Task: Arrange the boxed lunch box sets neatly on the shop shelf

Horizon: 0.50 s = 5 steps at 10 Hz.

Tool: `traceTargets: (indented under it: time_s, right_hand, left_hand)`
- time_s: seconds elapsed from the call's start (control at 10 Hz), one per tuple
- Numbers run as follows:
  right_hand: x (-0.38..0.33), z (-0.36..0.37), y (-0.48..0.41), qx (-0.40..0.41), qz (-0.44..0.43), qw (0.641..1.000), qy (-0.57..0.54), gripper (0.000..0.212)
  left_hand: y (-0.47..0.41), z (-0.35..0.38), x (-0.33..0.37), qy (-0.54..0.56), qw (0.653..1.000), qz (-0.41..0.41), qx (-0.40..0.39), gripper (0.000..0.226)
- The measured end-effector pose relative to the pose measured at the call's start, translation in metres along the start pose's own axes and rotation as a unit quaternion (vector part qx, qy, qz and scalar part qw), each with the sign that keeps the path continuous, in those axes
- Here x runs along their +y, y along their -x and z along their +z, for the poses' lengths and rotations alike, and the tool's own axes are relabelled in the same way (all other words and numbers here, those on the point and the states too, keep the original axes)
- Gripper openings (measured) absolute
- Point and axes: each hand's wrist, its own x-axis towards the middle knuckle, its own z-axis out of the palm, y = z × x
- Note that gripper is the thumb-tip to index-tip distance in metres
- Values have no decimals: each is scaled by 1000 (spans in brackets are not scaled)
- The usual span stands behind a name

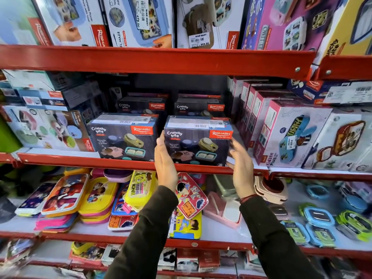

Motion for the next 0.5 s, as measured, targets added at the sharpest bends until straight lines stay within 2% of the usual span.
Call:
traceTargets:
  time_s: [0.2, 0.3, 0.4, 0.5]
  right_hand:
    - [-4, -2, 5, 10, -19, 1000, 13, 44]
    - [-4, -1, 4, 10, -9, 1000, 23, 44]
    - [-2, -3, 5, 1, -3, 1000, 26, 48]
    - [-13, -7, 8, 33, -69, 996, 51, 50]
  left_hand:
    - [9, -6, 16, -14, 1000, 0, -28, 107]
    - [9, -7, 18, -39, 999, -21, -29, 97]
    - [15, -9, 11, -62, 998, 16, -19, 69]
    - [24, -12, 16, -124, 985, 120, 24, 53]
